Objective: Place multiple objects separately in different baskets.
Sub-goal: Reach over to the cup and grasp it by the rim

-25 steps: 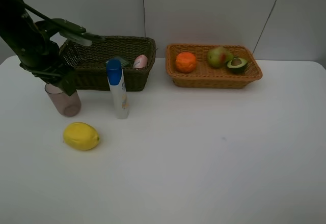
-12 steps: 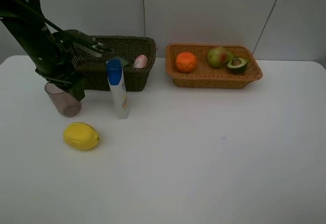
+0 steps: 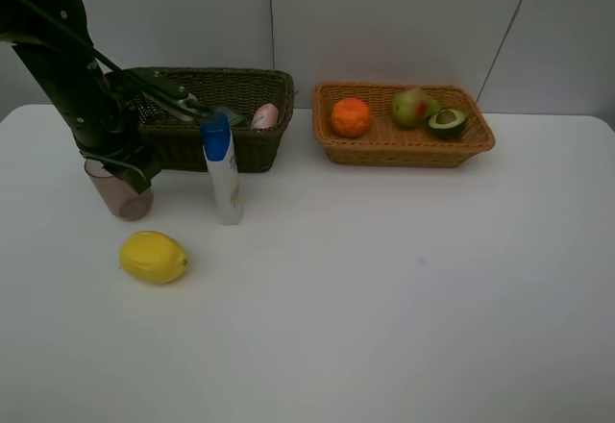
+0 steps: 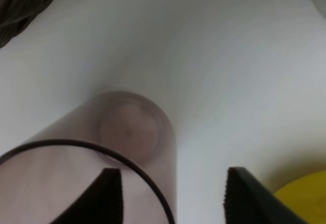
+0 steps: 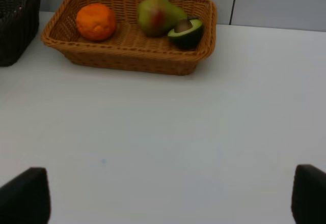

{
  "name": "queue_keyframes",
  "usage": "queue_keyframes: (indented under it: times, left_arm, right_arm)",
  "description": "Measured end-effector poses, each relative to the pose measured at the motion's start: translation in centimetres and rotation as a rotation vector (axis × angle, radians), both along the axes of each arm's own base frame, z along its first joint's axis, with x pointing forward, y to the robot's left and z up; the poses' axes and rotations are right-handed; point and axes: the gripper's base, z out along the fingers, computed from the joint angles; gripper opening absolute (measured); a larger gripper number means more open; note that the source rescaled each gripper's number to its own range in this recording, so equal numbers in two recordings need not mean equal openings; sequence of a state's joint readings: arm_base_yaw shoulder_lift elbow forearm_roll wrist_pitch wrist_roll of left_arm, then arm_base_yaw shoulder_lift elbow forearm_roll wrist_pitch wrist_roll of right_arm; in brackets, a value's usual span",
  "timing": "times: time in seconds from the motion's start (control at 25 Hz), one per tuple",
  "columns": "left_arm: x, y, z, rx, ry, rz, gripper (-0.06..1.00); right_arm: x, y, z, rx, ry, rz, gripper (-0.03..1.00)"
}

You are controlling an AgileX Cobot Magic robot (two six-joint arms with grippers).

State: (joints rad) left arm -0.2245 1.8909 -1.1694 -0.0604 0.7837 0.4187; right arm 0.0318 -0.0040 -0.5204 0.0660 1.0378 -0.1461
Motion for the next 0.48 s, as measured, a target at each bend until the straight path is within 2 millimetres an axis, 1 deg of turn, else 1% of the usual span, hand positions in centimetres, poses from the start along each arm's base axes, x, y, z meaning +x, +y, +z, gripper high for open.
queue_keyframes:
  times: [0.08,0.16,0.28,0.48]
  left_arm:
    - [0.02,0.00,-0.14,0.001,0.003,-0.003,0.27]
    - [0.05,-0.01,-0.21,0.001,0.003,-0.003,0.17]
    - [0.16,-0.03,-0.19,-0.002,-0.010,0.000,0.12]
    - [0.19,-0.03,-0.19,-0.002,-0.012,0.001,0.12]
  right_arm:
    - [0.00,0.00,0.00,0.000,0.000,0.000,1.00]
    - [0.00,0.00,0.00,0.000,0.000,0.000,1.00]
    - [0.00,0.00,0.00,0.000,0.000,0.000,1.00]
    - [0.00,0.00,0.00,0.000,0.000,0.000,1.00]
